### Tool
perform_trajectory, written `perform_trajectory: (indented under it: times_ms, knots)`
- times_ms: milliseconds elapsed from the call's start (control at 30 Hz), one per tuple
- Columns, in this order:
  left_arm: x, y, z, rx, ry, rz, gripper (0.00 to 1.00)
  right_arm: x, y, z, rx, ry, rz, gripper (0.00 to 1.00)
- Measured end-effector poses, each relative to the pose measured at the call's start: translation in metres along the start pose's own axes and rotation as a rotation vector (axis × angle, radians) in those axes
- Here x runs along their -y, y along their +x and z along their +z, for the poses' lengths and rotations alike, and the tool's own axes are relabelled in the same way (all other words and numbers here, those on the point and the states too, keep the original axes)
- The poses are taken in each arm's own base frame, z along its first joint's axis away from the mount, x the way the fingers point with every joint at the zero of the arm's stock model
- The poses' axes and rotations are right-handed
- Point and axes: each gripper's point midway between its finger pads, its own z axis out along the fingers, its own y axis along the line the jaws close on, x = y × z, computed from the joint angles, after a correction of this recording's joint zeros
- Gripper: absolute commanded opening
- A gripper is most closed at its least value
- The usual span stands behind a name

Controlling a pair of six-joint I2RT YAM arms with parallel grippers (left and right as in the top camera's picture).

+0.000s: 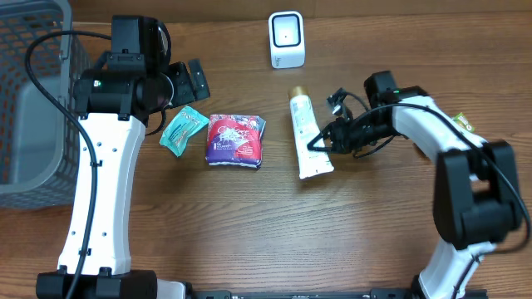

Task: Scan the item barcode
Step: 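Move the right gripper to the white tube and grasp it, then raise the white tube up to the white scanner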

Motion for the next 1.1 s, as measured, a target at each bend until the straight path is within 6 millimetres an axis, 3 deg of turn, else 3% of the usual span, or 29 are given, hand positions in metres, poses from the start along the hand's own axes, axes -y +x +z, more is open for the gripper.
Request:
perform_trajectory:
  times_ms: [300,600,733,933,1100]
  knots:
    - [0.000,0.000,0.000,0.000,0.000,0.000,1.00,-0.090,-0.008,-0.052,0.152,-0.153,-0.270,0.04]
    - [0.000,0.000,0.000,0.000,0.000,0.000,1.00,-0.144,-0.006,-0.098,0.277,-0.232,-0.409,0.04]
    - [0.000,0.000,0.000,0.000,0.000,0.000,0.99,-0.150,-0.005,-0.103,0.289,-0.215,-0.410,0.04]
    - [0.000,0.000,0.000,0.000,0.000,0.000,1.00,-0.140,-0.010,-0.102,0.287,-0.153,-0.334,0.03]
    - [0.000,0.000,0.000,0.000,0.000,0.000,1.00,-0.126,-0.031,-0.111,0.319,0.062,-0.232,0.03]
